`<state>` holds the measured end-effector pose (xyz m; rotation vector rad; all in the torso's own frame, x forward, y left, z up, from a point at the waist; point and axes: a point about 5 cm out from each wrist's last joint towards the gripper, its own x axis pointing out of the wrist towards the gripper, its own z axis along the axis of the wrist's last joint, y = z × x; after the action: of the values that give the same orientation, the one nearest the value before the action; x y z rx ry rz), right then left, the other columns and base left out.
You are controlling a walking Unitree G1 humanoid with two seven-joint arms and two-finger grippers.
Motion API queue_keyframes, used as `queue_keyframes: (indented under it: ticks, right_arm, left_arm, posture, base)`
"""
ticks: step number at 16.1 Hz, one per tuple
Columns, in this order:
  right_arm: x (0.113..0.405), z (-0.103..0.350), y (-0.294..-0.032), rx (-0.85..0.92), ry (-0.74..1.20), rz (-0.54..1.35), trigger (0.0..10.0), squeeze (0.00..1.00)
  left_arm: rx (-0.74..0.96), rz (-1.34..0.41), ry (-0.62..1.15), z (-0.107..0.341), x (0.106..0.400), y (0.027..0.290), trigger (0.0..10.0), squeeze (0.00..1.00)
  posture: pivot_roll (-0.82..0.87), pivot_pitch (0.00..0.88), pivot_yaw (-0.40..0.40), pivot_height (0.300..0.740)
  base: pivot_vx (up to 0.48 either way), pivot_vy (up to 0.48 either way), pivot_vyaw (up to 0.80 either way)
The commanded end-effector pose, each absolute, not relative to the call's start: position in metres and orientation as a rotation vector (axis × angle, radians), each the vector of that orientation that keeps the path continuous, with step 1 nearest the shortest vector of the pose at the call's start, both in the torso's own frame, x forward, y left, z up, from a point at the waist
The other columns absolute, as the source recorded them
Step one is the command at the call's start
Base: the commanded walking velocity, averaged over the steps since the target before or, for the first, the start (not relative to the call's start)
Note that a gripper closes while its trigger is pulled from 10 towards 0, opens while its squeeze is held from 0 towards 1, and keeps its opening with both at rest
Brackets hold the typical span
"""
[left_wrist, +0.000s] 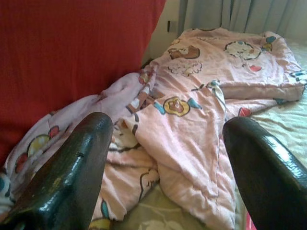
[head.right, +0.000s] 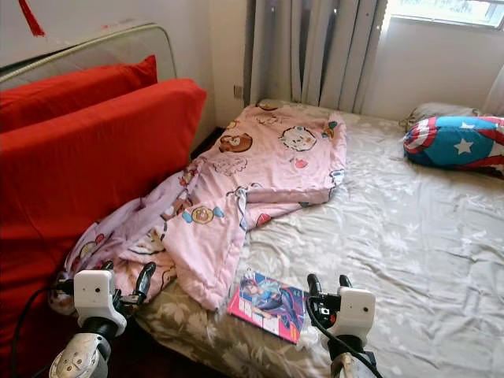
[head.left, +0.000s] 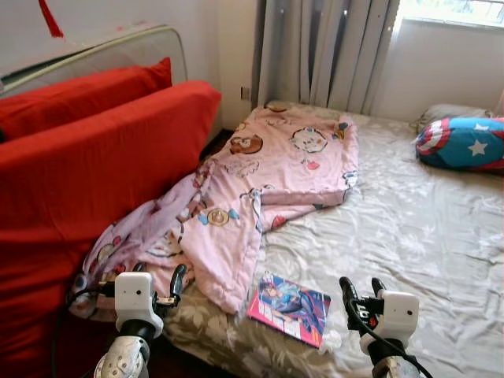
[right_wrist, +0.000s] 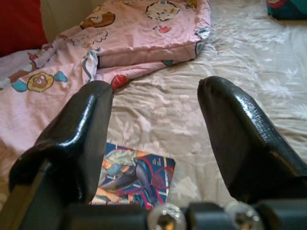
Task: Clean up the room
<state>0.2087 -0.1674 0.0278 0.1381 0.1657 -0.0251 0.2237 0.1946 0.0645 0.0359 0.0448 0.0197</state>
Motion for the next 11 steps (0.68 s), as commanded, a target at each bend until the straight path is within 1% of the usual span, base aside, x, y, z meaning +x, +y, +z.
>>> queue_keyframes:
  ticks: [1, 6, 7, 8, 11]
  right_arm:
    - [0.2088, 0.027, -0.1678, 0.137, 0.17, -0.023, 10.0, 0.0]
    - [0.2095, 0.0222, -0.1638, 0.134, 0.205, -0.005, 10.0, 0.0]
    - [0.2099, 0.0215, -0.1631, 0.133, 0.211, -0.003, 10.0, 0.0]
    - [0.2101, 0.0214, -0.1627, 0.132, 0.209, -0.002, 10.0, 0.0]
    - [0.2101, 0.0233, -0.1635, 0.143, 0.184, -0.007, 10.0, 0.0]
  left_arm:
    - [0.037, 0.016, 0.049, 0.0649, 0.2233, 0.1936, 10.0, 0.0]
    - [0.041, 0.014, 0.054, 0.0643, 0.2234, 0.1942, 10.0, 0.0]
    - [0.041, 0.013, 0.054, 0.0643, 0.2234, 0.1943, 10.0, 0.0]
    - [0.041, 0.012, 0.054, 0.0644, 0.2235, 0.1944, 10.0, 0.0]
    - [0.044, 0.014, 0.055, 0.0645, 0.2235, 0.1948, 10.0, 0.0]
  posture:
    - [0.02, 0.0, -0.027, 0.666]
    - [0.02, 0.0, -0.025, 0.666]
    - [0.02, 0.0, -0.024, 0.662]
    - [0.02, 0.0, -0.024, 0.647]
    - [0.02, 0.0, -0.024, 0.642]
  base:
    - [0.0, 0.0, 0.0]
    - [0.0, 0.0, 0.0]
    - [0.0, 0.0, 0.0]
    - [0.0, 0.0, 0.0]
    - [0.0, 0.0, 0.0]
